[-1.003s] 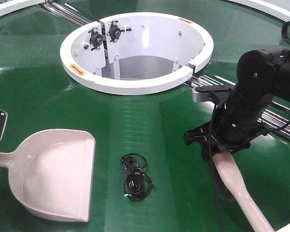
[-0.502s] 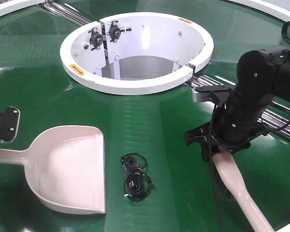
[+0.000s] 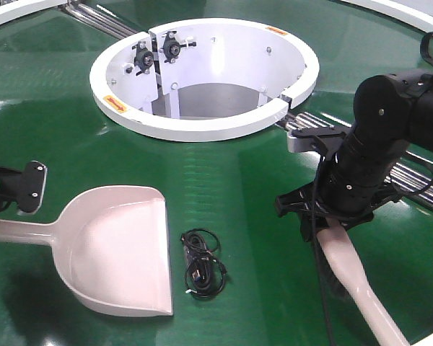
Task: Clean and inspect green conveyor with broom and dustpan
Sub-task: 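Slide the dustpan with the left gripper up to the black cable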
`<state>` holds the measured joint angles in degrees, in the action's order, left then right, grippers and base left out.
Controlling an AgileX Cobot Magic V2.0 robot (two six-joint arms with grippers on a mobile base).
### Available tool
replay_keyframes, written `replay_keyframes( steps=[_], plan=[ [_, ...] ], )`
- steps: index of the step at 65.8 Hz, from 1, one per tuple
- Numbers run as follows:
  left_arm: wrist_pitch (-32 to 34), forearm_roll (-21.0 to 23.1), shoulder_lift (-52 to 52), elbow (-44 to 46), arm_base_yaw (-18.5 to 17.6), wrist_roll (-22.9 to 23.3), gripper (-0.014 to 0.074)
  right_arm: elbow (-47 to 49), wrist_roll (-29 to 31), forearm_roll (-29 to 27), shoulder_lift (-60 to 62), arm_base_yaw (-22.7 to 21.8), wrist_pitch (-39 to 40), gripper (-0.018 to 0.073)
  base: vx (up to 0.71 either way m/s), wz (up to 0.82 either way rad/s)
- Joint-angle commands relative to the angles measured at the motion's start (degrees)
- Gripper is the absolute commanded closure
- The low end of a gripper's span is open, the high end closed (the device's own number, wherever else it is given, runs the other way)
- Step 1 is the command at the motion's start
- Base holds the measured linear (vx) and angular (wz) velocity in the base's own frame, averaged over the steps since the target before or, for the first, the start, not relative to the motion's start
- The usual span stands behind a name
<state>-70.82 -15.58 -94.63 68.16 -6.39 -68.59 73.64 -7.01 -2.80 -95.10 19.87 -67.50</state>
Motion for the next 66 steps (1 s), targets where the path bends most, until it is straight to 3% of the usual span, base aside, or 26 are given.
replay_keyframes(
  steps=[1,37,66],
  plan=[
    [-0.6,3.0,1.9,1.7,-1.8,0.2,0.0620,1.7,0.2,-0.1,2.5,-0.1,0.7,0.0565,0.00,0.00],
    [-0.4,3.7,-0.4,1.7,-6.4,1.9,0.0620,1.7,0.2,-0.1,2.5,-0.1,0.7,0.0565,0.00,0.00],
    [-0.6,4.1,-0.9,1.7,-7.1,1.9,0.0620,1.7,0.2,-0.1,2.5,-0.1,0.7,0.0565,0.00,0.00]
  ],
)
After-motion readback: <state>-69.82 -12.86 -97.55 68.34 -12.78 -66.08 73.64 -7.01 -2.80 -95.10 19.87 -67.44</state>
